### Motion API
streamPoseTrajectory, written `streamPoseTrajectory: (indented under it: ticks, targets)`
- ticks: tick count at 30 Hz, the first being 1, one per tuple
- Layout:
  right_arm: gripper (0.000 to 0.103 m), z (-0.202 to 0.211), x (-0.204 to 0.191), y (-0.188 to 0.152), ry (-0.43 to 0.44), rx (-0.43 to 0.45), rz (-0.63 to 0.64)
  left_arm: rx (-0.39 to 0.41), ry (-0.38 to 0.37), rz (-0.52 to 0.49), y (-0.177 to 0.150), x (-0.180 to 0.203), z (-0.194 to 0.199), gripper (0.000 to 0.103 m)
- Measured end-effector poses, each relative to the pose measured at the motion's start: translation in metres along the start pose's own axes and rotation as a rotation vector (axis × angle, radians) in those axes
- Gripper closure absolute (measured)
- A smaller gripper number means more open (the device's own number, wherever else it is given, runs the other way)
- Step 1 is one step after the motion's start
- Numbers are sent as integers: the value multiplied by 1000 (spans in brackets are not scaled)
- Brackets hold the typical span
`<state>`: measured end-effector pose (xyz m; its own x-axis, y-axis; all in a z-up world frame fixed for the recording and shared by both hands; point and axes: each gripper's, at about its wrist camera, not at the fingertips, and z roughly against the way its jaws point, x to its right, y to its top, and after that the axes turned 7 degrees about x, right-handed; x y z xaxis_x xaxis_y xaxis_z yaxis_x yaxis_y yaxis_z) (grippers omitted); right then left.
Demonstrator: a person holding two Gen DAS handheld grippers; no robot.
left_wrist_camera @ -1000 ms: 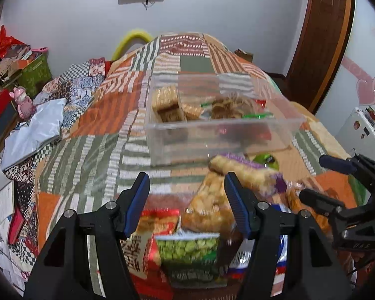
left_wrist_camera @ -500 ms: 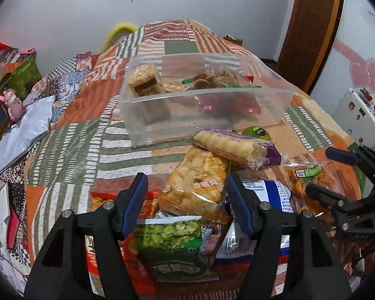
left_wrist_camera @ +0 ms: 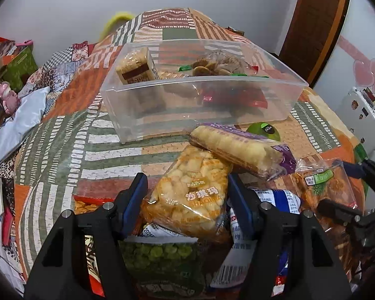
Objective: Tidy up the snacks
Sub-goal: 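Grasp puffed cracker bag with left tool while right tool grasps orange snack bag, then carry cracker bag over clear box with left tool while right tool carries orange bag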
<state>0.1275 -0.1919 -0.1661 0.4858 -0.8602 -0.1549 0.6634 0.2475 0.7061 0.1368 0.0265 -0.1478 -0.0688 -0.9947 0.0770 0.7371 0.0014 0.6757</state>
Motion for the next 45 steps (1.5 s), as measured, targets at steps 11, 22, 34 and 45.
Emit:
streamPoseTrajectory:
  ticks: [11,22,34,45]
  targets:
    - [32,-6,-9,-4,37,-2,-4,-2,-20,4,-4,1,-7,47]
    - [57,6,-2,0,50,31,-11,62,44,-33,-9,1,20,50]
    - [65,23,5,18,5,120,-9,161,49,15,1,-7,56,50]
    - [67,36,12,52,-25,233,-16,256,50,47,29,-7,72,50]
